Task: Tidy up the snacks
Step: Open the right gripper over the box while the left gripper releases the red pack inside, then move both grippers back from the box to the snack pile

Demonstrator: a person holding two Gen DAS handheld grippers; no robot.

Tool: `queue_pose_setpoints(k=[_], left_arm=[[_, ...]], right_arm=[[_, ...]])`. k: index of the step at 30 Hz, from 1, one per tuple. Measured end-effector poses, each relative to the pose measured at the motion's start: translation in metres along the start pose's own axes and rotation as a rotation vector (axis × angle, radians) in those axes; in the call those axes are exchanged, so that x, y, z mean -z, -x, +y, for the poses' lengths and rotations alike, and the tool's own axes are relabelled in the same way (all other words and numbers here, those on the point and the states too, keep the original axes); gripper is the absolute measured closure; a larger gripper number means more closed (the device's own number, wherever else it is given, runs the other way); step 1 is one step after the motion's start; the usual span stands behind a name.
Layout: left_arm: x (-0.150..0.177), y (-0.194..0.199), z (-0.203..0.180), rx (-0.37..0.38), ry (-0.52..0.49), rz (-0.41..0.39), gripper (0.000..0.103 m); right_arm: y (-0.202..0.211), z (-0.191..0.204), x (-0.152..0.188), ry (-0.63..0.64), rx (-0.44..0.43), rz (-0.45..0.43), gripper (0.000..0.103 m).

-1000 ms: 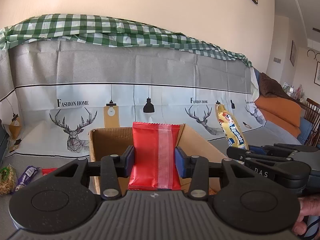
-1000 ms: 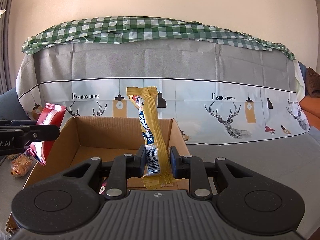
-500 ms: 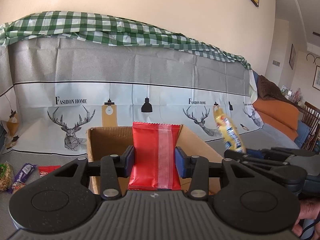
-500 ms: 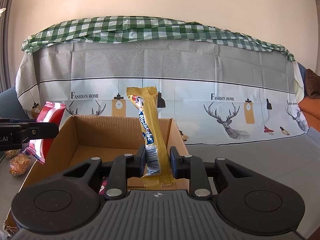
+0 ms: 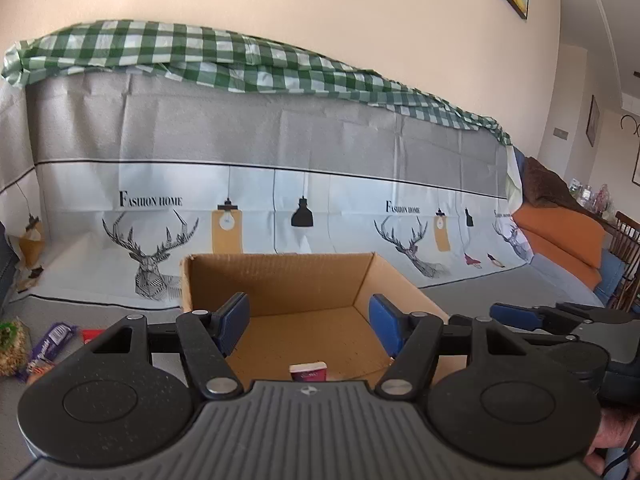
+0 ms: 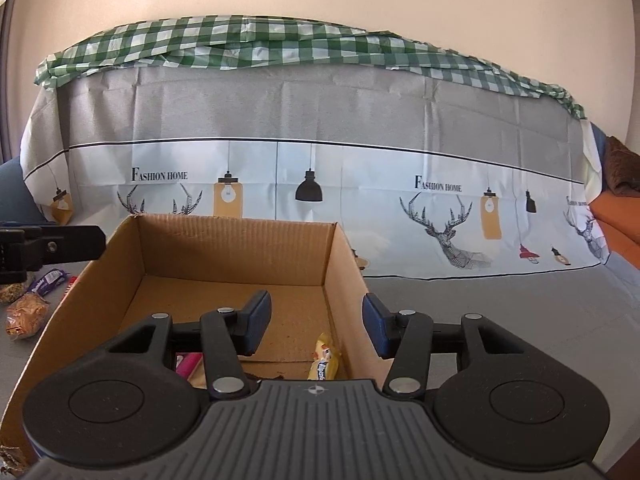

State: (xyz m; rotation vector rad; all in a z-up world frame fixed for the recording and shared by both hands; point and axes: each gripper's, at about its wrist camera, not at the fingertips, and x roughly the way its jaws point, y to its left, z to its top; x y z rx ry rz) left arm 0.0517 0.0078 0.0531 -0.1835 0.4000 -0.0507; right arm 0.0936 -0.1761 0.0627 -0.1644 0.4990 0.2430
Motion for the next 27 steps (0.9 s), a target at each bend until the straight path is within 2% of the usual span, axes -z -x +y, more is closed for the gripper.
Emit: queue_pose_setpoints(k=[5, 8, 11, 21, 27], left_arm=[[-0.001, 0.004, 0.008, -0.03, 0.0, -0.03, 0.032], [-0.001, 0.007, 0.018, -0.041, 0.021, -0.029, 0.031], [0.0, 0.011, 0.032, -0.049, 0.043, -0.012, 0.026], [0.007, 0.052, 0.067, -0.139, 0.008, -0.001, 0.025], [0.002, 0.074, 0.092, -0.125, 0.035, 0.09, 0.024]], right_arm=[[0.0, -0.003, 0.002, -0.018, 0.022, -0.031, 0.049], [0.0, -0.005, 0.004, -0.051, 0.023, -0.058, 0.04], [0.0, -0.005, 0.004, -0.1, -0.025, -0.063, 0.032], [0.009, 0.032, -0.005, -0.145, -0.131, -0.063, 0.026], [0.012, 0.062, -0.007, -0.165, -0.161, -0.052, 0.026]])
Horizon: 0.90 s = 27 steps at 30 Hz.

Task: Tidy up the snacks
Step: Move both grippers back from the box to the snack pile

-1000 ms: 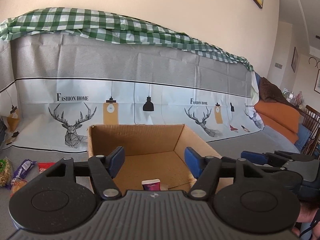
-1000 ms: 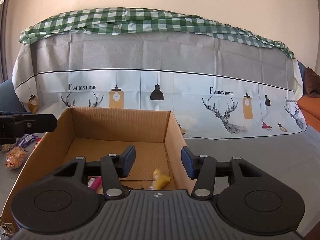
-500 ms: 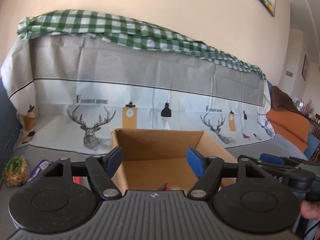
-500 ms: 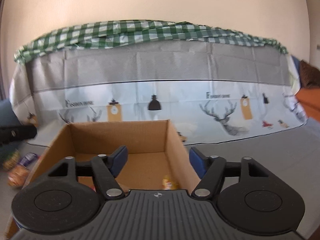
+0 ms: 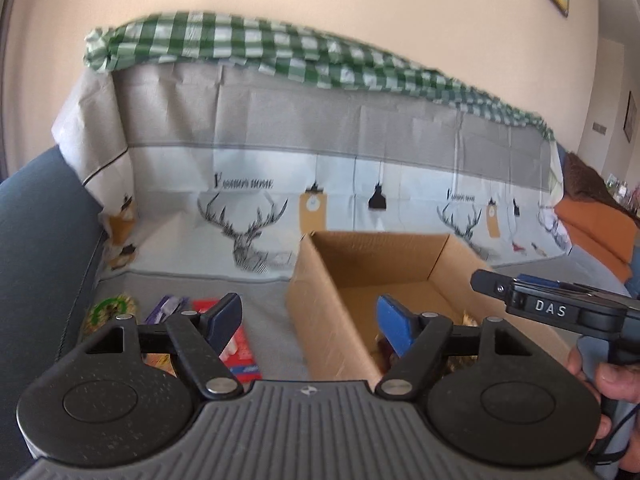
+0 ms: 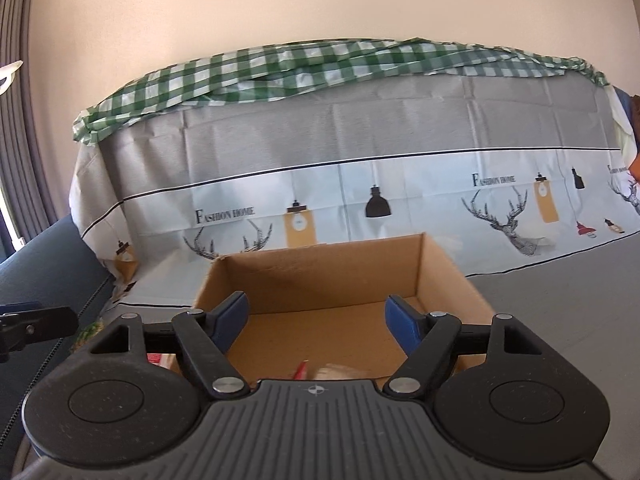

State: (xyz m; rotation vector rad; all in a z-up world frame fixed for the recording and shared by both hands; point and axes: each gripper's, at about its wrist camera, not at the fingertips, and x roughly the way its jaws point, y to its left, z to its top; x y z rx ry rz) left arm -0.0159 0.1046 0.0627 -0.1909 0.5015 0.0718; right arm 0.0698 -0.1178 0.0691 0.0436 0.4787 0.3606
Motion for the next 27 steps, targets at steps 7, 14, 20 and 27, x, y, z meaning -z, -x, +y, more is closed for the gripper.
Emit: queue_pose_setpoints(k=[7, 14, 20, 27], left_arm=[[-0.015, -0.019, 0.022, -0.057, -0.007, 0.059, 0.05], [-0.005, -0.048, 0.078, -0.161, 0.194, 0.109, 0.07], [0.027, -0.082, 0.123, -0.221, 0.353, 0.204, 0.066], [0.031, -0.106, 0.157, -0.251, 0.553, 0.242, 0.03]], right_arm=[[-0.011, 0.025, 0.003, -0.062, -0.041, 0.041, 0.031], [-0.021, 0.039, 0.006, -0.097, -0.111, 0.077, 0.067], [-0.03, 0.054, 0.003, -0.067, -0.147, 0.066, 0.067], [-0.043, 0.073, 0.005, -0.076, -0.199, 0.098, 0.066]])
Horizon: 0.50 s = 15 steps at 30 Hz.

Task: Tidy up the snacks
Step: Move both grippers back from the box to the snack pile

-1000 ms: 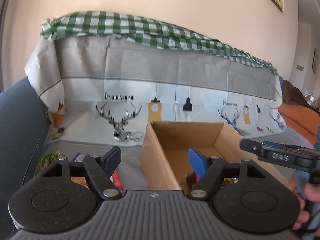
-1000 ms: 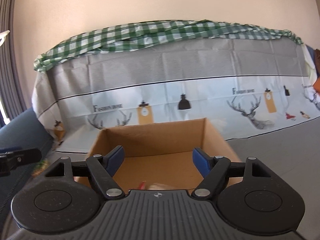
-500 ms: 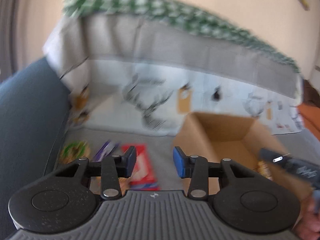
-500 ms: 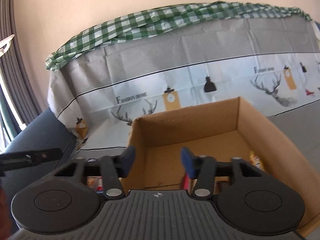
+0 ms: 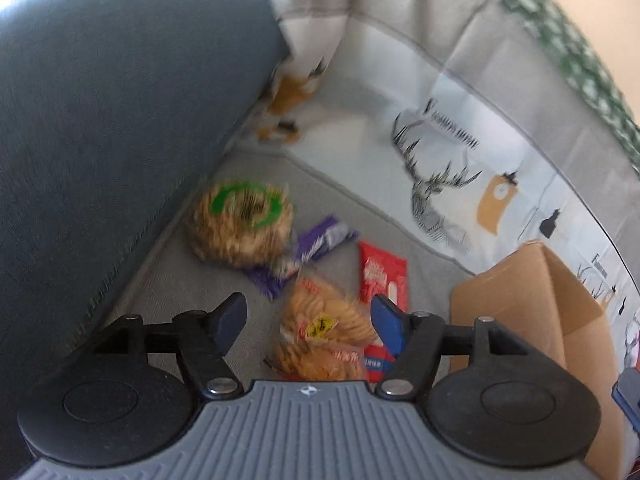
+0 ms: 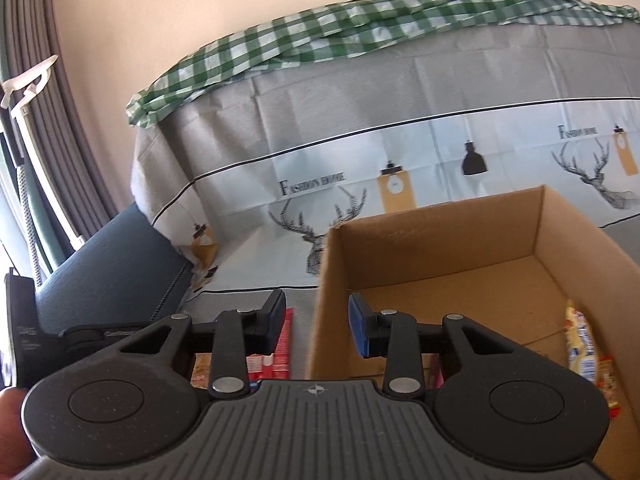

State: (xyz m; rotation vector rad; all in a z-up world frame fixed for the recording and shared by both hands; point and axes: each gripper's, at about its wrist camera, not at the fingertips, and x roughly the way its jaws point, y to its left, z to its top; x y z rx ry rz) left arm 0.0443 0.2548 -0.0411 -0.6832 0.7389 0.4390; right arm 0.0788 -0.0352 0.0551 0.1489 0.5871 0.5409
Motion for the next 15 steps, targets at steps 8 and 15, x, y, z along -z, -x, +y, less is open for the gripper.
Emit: queue_pose_setpoints(k=[8, 15], left_arm=[[0.007, -0.03, -0.013, -0.001, 0.004, 0.102, 0.022], [0.01, -0.046, -0.015, -0.046, -0.06, 0.154, 0.025]], right_arm=[[-0.022, 0.034, 0.01, 0.062, -0.027, 0.023, 0.066], [-0.031, 0.065, 0.018, 0.143, -0.039, 0.007, 0.064]])
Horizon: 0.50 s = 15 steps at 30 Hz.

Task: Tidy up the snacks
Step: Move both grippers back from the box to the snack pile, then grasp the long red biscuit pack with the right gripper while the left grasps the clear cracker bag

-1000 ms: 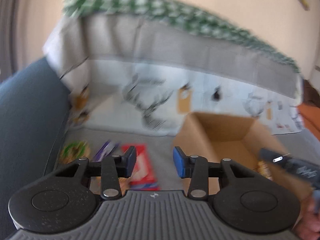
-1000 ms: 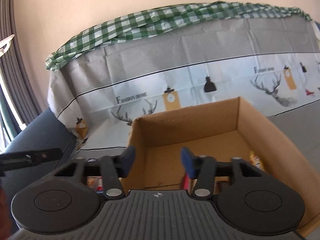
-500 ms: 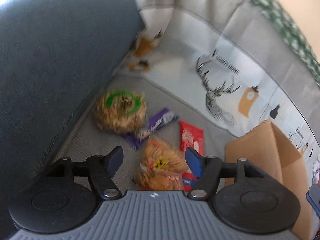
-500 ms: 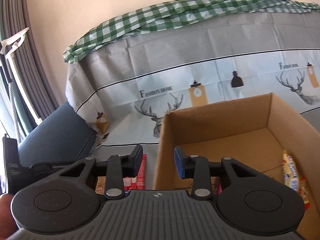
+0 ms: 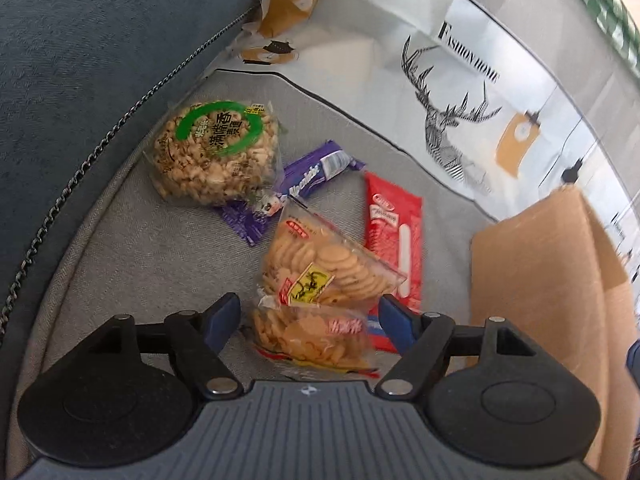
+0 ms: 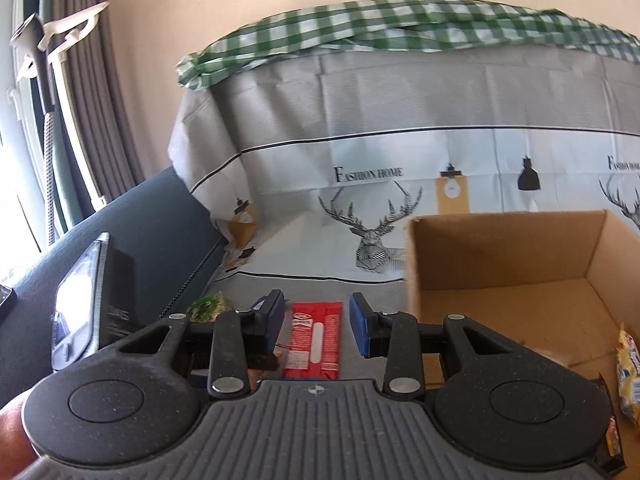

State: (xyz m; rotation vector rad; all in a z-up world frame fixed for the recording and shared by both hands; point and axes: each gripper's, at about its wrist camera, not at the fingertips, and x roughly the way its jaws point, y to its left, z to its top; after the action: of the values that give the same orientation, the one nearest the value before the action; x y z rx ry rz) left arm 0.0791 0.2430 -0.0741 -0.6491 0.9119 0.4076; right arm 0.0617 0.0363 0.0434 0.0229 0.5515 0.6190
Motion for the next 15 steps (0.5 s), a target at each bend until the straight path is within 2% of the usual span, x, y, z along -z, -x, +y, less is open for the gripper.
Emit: queue_pose_setpoints(k=[2, 5, 15], left_arm=[[0.0, 0.001, 0.0, -0.014, -0.017, -0.006, 0.033], [0.001, 0.006, 0.004, -0.03, -0.002, -0.017, 0.038], [0.0, 0.028, 0.053, -0.111, 0.302, -0.09, 0.039]], right_arm=[[-0.004, 0.007, 0.001, 0.004, 0.007, 0.004, 0.062], [-0.013, 0.017, 0.003, 0.007, 0.011, 0.008, 0.061], [-0.061, 0.042, 0.013, -0.012, 0.053, 0.066, 0.06]])
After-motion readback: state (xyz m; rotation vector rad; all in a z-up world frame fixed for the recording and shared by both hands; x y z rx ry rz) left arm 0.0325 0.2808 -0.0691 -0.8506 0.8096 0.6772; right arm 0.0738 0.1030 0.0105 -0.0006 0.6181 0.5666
